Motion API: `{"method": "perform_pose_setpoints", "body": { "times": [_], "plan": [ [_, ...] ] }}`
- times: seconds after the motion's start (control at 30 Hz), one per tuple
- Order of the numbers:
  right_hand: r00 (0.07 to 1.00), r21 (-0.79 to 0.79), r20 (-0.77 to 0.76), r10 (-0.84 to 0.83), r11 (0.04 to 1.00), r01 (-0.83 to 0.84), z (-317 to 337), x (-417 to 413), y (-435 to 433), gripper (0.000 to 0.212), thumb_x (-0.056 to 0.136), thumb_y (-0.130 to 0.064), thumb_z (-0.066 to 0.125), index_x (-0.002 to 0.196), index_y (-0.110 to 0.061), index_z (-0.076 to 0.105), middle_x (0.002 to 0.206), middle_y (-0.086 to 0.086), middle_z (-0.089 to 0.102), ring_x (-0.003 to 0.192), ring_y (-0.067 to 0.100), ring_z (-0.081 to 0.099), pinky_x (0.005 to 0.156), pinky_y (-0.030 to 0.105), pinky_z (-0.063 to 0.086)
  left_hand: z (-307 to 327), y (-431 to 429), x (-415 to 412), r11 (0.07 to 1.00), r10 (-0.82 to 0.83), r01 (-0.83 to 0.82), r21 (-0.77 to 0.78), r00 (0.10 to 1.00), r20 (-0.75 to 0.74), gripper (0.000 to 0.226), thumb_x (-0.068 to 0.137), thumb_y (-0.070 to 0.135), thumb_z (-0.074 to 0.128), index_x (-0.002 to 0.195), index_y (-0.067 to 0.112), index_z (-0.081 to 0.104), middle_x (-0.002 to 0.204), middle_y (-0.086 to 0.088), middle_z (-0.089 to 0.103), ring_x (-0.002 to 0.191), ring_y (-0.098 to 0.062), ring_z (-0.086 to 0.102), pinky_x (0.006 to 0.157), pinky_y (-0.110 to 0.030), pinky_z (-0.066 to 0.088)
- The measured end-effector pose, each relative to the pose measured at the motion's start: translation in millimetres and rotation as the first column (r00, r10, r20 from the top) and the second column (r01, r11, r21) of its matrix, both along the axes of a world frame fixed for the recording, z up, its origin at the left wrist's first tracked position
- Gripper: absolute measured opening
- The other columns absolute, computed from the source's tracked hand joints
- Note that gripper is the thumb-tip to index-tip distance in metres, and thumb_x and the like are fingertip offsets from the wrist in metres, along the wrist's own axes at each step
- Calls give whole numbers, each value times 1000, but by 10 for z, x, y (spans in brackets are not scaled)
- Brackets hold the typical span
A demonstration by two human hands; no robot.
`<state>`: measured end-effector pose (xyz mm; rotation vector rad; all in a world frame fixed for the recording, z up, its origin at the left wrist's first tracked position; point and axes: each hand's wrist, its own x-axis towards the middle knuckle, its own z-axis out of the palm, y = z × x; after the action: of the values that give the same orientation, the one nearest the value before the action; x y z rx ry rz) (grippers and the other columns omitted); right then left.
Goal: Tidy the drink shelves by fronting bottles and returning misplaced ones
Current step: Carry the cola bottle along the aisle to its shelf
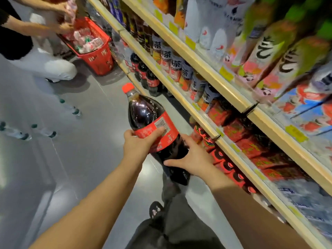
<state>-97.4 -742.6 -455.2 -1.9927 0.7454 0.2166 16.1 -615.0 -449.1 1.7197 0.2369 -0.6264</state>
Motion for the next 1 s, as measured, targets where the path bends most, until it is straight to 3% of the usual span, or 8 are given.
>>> {"method": "perform_pose_setpoints", "body": {
  "times": [0.1, 0.27, 0.37, 0.5, 0.57, 0.73, 0.9, 1.0],
  "plan": [
    [999, 37, -2, -53, 998, 53, -175, 476, -208, 92, 50, -57, 84, 129, -49, 39, 122, -22, 58, 113, 6, 57, 93, 30, 48, -164, -245, 546, 998, -55, 55, 10, 998, -31, 94, 48, 45, 92, 123, 15, 44, 111, -2, 65, 94, -16, 69, 76, -38, 60],
    [993, 49, -91, -80, 995, 85, -419, 1286, -542, 96, 54, -53, 85, 135, -45, 35, 125, -17, 54, 116, 10, 54, 96, 26, 44, -426, -625, 1377, 997, -76, 76, -7, 994, -81, 79, 64, 28, 88, 124, 11, 40, 107, -1, 63, 92, -14, 67, 78, -37, 58],
    [988, 61, -125, -96, 993, 104, -471, 1749, -651, 87, 61, -46, 86, 134, -40, 38, 109, -26, 52, 109, 6, 52, 93, 20, 40, -587, -763, 1867, 995, -103, 101, -20, 987, -127, 82, 60, 33, 88, 123, 11, 41, 108, -2, 62, 92, -16, 67, 74, -35, 58],
    [983, 3, -157, -91, 996, 92, -674, 2309, -676, 86, 58, -52, 83, 131, -35, 40, 123, -16, 57, 112, 12, 57, 88, 31, 46, -858, -830, 2461, 983, -180, 181, -7, 972, -149, 97, 46, 44, 92, 122, 11, 41, 111, -5, 63, 95, -20, 69, 76, -37, 59],
    [972, 29, -167, -163, 985, 171, -905, 2576, -640, 91, 55, -52, 85, 132, -36, 38, 128, -15, 56, 115, 12, 55, 92, 33, 46, -1064, -851, 2785, 975, -216, 222, 16, 961, -173, 99, 44, 46, 93, 122, 14, 41, 110, -3, 62, 96, -19, 68, 83, -41, 58],
    [923, 11, -191, -335, 939, 343, -1754, 3207, -449, 97, 54, -55, 85, 135, -37, 36, 122, -18, 56, 113, 11, 54, 87, 28, 42, -1818, -940, 3580, 924, -348, 372, 91, 915, -205, 95, 36, 58, 85, 113, 23, 41, 102, 4, 62, 94, -20, 67, 87, -43, 57],
    [869, 28, -179, -461, 881, 473, -2913, 3632, -411, 92, 50, -54, 86, 130, -39, 41, 117, -18, 60, 112, 12, 57, 86, 28, 43, -2928, -1091, 4054, 924, -365, 380, 34, 907, -210, 84, 31, 56, 91, 95, 29, 44, 103, 0, 65, 94, -22, 69, 85, -46, 57],
    [847, 35, -155, -509, 854, 520, -3567, 3747, -465, 91, 49, -50, 88, 127, -39, 44, 108, -24, 56, 103, 6, 57, 84, 26, 42, -3550, -1144, 4164, 910, -410, 415, -17, 890, -198, 69, 44, 46, 92, 93, 29, 46, 92, 8, 71, 89, -16, 70, 85, -42, 58]
  ]
}}
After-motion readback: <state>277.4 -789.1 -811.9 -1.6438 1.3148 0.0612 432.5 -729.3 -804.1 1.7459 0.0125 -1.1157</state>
